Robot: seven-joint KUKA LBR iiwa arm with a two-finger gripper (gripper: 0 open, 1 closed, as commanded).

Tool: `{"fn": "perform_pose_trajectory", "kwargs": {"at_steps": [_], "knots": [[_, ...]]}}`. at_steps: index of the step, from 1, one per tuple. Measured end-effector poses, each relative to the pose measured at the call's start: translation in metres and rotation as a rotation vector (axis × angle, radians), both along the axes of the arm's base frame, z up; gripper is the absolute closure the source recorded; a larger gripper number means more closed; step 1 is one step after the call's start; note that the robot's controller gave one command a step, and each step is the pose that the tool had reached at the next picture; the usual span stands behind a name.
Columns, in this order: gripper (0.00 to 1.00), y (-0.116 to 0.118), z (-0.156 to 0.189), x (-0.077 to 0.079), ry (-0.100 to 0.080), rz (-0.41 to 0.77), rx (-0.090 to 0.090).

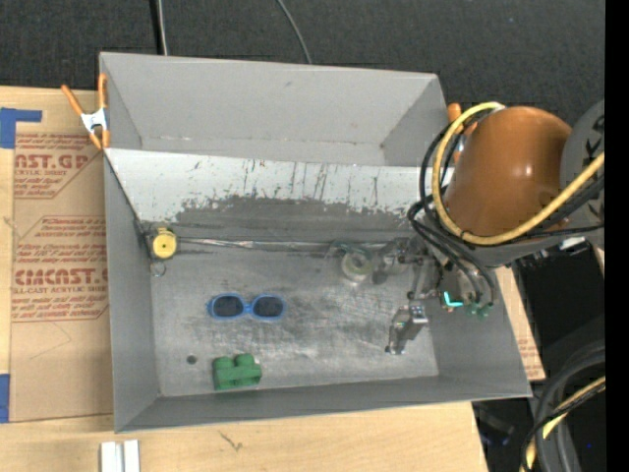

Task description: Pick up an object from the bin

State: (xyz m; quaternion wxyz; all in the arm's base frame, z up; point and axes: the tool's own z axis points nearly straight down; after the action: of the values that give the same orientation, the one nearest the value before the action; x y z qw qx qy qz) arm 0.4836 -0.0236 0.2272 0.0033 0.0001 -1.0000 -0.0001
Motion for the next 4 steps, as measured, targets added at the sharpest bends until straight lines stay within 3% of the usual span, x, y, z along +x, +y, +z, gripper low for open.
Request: {"fn": "perform_pose_trajectory", "kwargs": {"at_steps": [1, 2, 3, 4], "knots": [[0.00, 0.056, -0.138, 0.014, 0.001, -0.113, 0.001], [0.00, 0.137, -0.151, 0.021, -0.013, 0.128, 0.001], [0.00, 0.195, -0.154, 0.016, -0.016, -0.043, 0.003], [0.00, 0.250, -0.151, -0.004, -0.004, -0.186, 0.000]]}}
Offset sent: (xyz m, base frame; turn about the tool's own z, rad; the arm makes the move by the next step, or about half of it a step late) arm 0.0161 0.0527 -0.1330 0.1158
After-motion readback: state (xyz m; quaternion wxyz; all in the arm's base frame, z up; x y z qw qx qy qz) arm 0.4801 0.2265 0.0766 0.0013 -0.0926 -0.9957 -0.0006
